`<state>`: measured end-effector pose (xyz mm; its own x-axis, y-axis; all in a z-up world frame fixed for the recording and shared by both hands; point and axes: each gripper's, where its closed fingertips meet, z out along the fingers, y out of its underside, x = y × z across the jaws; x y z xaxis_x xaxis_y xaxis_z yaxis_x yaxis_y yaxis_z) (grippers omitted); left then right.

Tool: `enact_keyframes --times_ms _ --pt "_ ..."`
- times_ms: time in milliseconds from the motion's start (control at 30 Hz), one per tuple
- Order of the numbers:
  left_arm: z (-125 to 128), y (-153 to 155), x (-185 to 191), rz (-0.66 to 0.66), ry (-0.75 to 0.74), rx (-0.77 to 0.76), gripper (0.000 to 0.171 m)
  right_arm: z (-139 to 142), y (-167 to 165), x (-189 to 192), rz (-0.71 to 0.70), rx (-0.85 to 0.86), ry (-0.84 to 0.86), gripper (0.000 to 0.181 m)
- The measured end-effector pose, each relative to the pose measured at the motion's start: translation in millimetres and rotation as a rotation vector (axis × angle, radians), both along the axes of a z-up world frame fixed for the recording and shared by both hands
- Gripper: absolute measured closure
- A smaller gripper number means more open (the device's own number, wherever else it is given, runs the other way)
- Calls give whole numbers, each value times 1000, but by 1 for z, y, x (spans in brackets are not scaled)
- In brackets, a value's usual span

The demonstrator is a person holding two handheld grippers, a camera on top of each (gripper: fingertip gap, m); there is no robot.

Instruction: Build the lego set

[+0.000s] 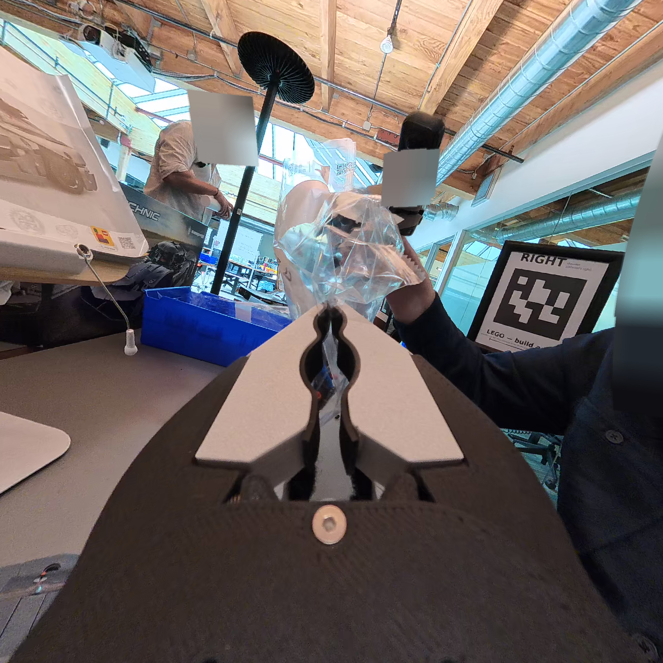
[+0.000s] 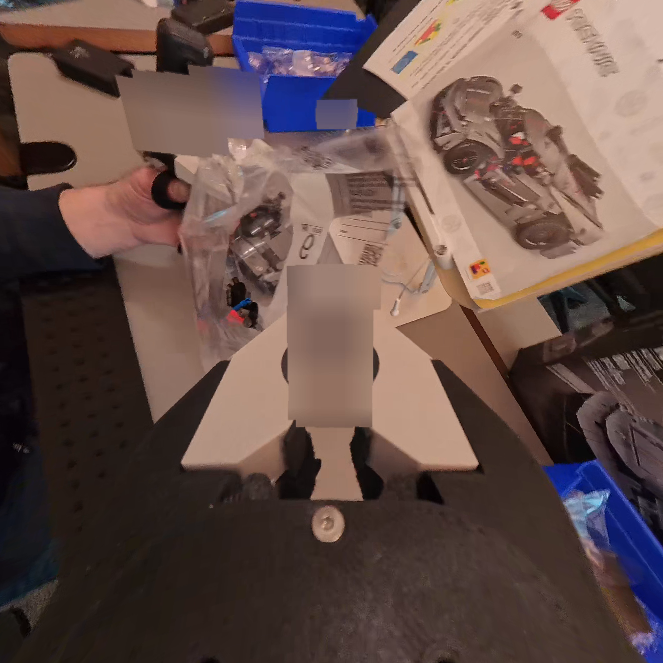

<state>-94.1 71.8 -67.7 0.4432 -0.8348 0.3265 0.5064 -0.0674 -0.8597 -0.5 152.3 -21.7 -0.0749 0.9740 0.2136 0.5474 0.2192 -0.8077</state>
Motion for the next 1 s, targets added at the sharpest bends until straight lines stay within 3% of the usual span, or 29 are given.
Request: enact_keyframes --times_ms 100,167,333,533,700,900,1000 --pt "2 0 -1 -1 -4 5 171 -1 24 25 -105 -39 25 156" --pt "3 -1 -1 -2 -9 8 171 -22 44 53 -176 -43 -47 157" --pt "4 -1 0 -6 -10 11 171 -140 70 139 -365 -100 -504 155" --pt "4 -2 1 -1 -3 12 171 -227 74 186 -570 -212 -664 154" --pt "3 -1 0 1 -4 9 171 -255 83 197 -703 -256 -632 158" --pt "3 -1 1 -5 -6 10 171 -258 87 192 -744 -301 -512 180" --pt "4 -2 2 -7 -6 12 171 -257 88 192 -747 -310 -492 181"
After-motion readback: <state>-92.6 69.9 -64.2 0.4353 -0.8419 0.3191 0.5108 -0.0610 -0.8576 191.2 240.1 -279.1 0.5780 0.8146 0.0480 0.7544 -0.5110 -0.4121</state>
